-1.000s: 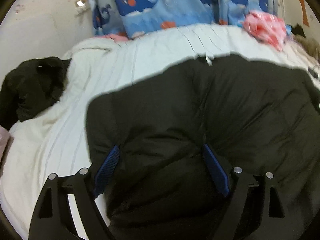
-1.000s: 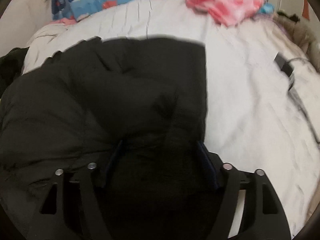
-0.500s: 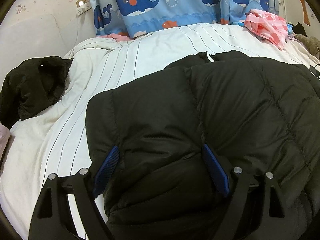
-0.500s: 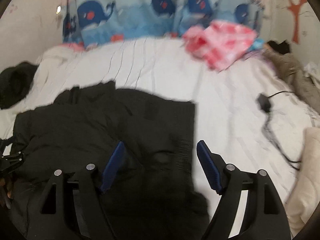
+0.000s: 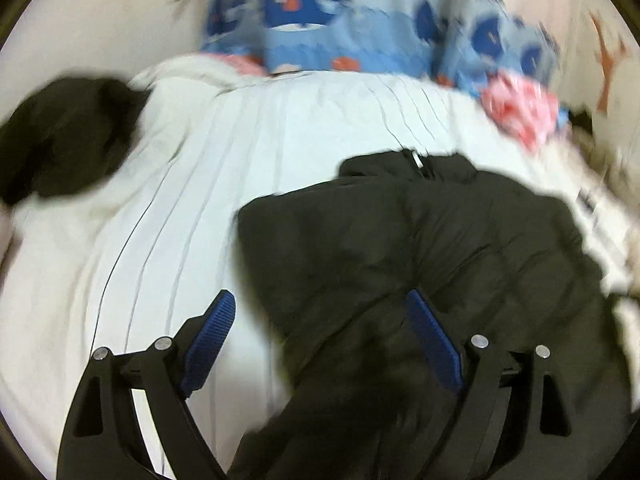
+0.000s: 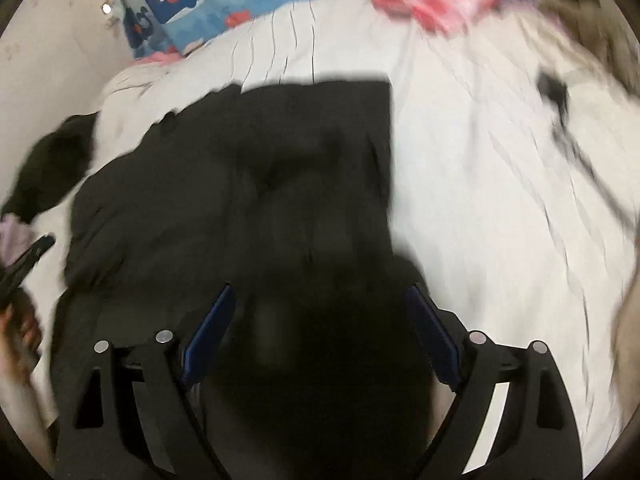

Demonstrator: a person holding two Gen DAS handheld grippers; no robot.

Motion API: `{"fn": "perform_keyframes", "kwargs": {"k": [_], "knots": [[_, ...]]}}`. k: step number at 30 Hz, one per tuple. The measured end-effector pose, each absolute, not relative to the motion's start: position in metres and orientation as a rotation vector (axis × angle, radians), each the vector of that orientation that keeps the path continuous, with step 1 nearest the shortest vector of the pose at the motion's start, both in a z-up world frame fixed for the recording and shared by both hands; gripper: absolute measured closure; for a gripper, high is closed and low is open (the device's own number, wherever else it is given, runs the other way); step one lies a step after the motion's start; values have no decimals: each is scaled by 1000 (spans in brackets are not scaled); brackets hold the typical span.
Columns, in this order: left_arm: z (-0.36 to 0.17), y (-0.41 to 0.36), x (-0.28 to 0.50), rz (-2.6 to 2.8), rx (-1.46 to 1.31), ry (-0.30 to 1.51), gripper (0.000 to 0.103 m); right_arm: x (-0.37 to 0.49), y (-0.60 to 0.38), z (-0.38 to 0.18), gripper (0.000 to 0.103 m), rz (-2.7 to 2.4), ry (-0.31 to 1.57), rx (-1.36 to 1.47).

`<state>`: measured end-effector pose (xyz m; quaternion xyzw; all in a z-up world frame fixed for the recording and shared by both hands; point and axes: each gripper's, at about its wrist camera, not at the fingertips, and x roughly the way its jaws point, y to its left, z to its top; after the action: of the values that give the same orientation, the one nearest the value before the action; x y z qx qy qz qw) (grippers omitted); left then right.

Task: Fold large clothes
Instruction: 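Press the folded jacket flat with the right tool and release, then grasp the folded black jacket edge with both tools and lift it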

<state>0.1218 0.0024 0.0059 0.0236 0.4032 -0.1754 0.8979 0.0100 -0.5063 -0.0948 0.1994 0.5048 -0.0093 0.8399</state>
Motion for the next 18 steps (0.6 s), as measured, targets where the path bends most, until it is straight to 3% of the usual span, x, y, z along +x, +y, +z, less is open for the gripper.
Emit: {"fn": "perform_keyframes", "kwargs": {"k": [10,18], "knots": [[-53,137,3,-424,-157,1127,18,-142,-518,-123,19,168,1075,762],[-72,134,-66,-574,-132,1215,18,-189,-452,-89,19,89,1111,434]]}}
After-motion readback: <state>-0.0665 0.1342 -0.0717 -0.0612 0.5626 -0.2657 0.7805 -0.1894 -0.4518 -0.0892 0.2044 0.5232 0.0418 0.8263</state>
